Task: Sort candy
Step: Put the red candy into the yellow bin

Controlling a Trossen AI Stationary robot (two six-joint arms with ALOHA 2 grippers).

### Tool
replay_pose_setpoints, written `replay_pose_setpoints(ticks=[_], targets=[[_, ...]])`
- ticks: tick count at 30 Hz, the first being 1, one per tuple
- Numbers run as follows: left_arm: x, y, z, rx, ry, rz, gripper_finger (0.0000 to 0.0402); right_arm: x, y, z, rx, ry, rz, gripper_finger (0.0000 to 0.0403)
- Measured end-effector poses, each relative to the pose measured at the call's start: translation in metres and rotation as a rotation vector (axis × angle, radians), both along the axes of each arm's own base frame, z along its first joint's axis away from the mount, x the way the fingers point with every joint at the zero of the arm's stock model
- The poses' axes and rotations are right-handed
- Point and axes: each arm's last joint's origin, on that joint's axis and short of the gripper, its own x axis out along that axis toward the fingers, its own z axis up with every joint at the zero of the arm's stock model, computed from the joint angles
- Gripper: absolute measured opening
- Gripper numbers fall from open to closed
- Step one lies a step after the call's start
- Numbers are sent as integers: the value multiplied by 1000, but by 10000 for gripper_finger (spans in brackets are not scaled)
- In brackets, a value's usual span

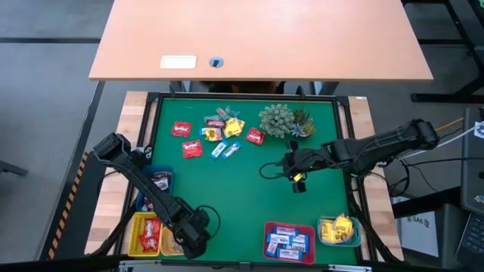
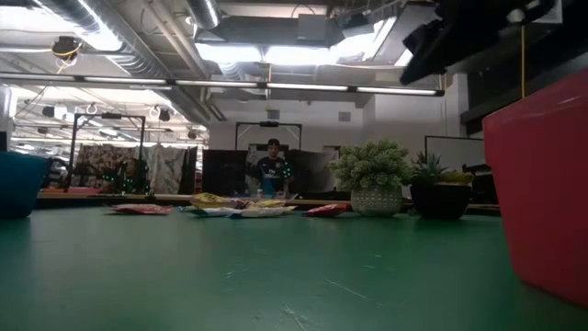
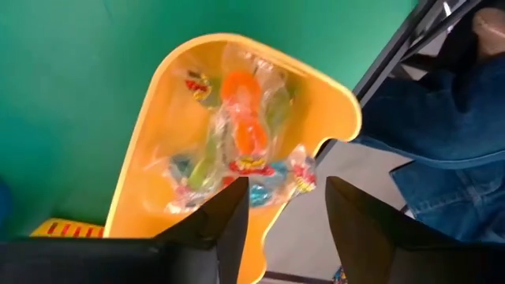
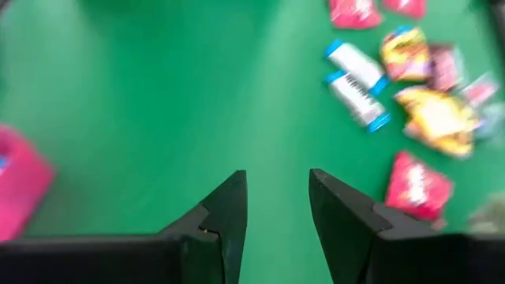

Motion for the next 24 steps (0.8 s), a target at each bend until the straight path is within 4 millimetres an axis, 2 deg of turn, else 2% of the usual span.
replay_pose_setpoints(ticks=[4, 7, 10, 17, 24], targets=[[2, 0, 0, 23, -34, 11, 158, 19, 2, -5, -137, -88, 28, 136], [3, 1, 0, 53, -63, 23, 157, 35, 4, -16, -277, -107, 51, 136], [3, 2, 0, 79, -85, 32, 156, 49, 2, -29, -394, -102, -5, 136], [5, 3, 0, 132, -147, 2, 156, 70, -21, -66, -467, 23, -77, 136], [6, 4, 0, 150, -164, 3, 156, 79, -48, -97, -496, 147, -114, 136]])
